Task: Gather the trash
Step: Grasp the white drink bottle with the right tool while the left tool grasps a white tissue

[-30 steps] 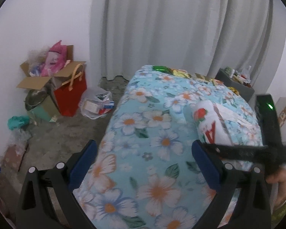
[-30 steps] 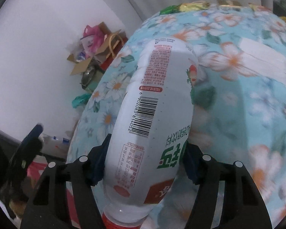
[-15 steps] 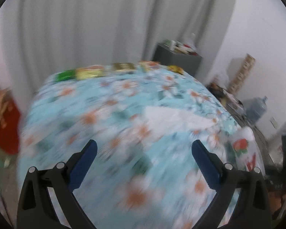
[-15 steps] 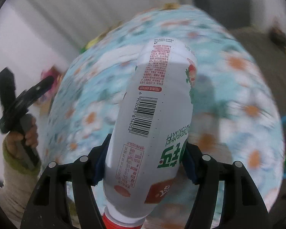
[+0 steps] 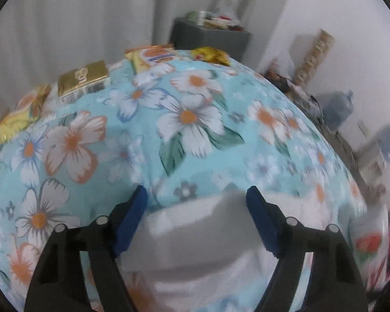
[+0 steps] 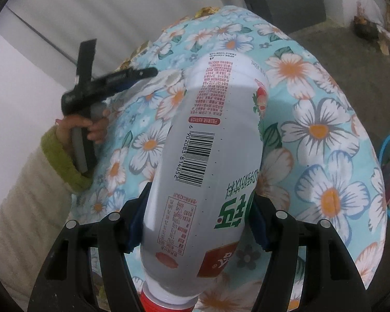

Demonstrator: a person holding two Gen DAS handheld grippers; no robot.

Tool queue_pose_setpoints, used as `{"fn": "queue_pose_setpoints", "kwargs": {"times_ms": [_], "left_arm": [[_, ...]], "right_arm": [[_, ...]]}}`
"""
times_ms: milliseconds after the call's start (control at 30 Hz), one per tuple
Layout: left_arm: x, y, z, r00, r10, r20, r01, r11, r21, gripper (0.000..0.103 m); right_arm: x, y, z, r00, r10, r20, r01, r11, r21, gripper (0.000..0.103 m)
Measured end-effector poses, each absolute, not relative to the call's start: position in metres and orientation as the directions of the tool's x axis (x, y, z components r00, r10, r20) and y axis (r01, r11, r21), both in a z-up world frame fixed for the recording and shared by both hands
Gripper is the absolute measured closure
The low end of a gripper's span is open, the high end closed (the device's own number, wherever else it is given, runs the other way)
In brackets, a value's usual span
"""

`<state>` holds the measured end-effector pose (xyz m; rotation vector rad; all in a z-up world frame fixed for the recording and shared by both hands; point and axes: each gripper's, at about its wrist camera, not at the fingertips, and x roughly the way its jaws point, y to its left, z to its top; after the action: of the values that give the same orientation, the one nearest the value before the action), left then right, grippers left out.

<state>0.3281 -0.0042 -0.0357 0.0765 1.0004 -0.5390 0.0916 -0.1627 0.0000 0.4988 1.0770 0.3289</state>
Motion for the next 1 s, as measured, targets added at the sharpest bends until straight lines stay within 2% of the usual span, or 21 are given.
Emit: {"fn": "queue_pose_setpoints", "kwargs": {"times_ms": [100,233,333,400,500,567,700,833,900,933,967,1000], "left_arm": [[0.302,-0.002,-0.033,0.367,-0.428,-0.826,0.539,0.821,-0.186,0.034],[0.256,-0.008,-0.034,0.353,-0.387,-0.852,0.645,0.76,-0.078,0.037],[0.227,-0.012,-0.035,0.4,-0.344,-0.85,0.661,0.751,0.007,0.052],[0.213,-0.011,-0.033,0.416,-0.331,-0.847,0.653,0.757,0.024,0.072],[0.192,-0.008,-0.028,0.436,-0.282,-0.855,0.601,0.798,0.043,0.092],[0.182,-0.002,-0.023,0.424,-0.289,-0.858,0.566,0.824,0.002,0.095],[0.153,0.015,-0.009,0.38,-0.358,-0.853,0.489,0.86,-0.144,0.096],[0.112,0.035,0.001,0.319,-0.468,-0.824,0.384,0.859,-0.339,0.096],[0.097,0.04,0.001,0.289,-0.501,-0.816,0.361,0.846,-0.392,0.095],[0.085,0.041,0.0,0.272,-0.514,-0.813,0.35,0.84,-0.414,0.092],[0.078,0.041,0.0,0.26,-0.519,-0.814,0.349,0.837,-0.421,0.077],[0.07,0.041,0.0,0.26,-0.515,-0.817,0.349,0.839,-0.418,0.058]], "right_arm": [[0.092,-0.166,-0.003,0.442,0.501,-0.744,-0.021,0.835,0.55,0.041],[0.092,-0.169,-0.005,0.448,0.504,-0.738,-0.027,0.833,0.552,0.04],[0.09,-0.17,-0.006,0.453,0.509,-0.732,-0.026,0.828,0.559,0.04],[0.089,-0.169,-0.006,0.453,0.508,-0.733,-0.026,0.829,0.558,0.04],[0.09,-0.168,-0.006,0.453,0.505,-0.735,-0.026,0.831,0.555,0.04],[0.09,-0.168,-0.006,0.452,0.505,-0.736,-0.027,0.832,0.554,0.04],[0.089,-0.17,-0.006,0.453,0.508,-0.733,-0.029,0.83,0.557,0.04],[0.09,-0.171,-0.005,0.452,0.512,-0.73,-0.031,0.827,0.561,0.04],[0.091,-0.171,-0.005,0.451,0.514,-0.729,-0.032,0.826,0.563,0.04],[0.091,-0.172,-0.005,0.45,0.516,-0.729,-0.032,0.825,0.564,0.04],[0.091,-0.172,-0.005,0.45,0.516,-0.729,-0.032,0.825,0.564,0.04],[0.091,-0.172,-0.005,0.45,0.517,-0.728,-0.034,0.825,0.565,0.04]]}}
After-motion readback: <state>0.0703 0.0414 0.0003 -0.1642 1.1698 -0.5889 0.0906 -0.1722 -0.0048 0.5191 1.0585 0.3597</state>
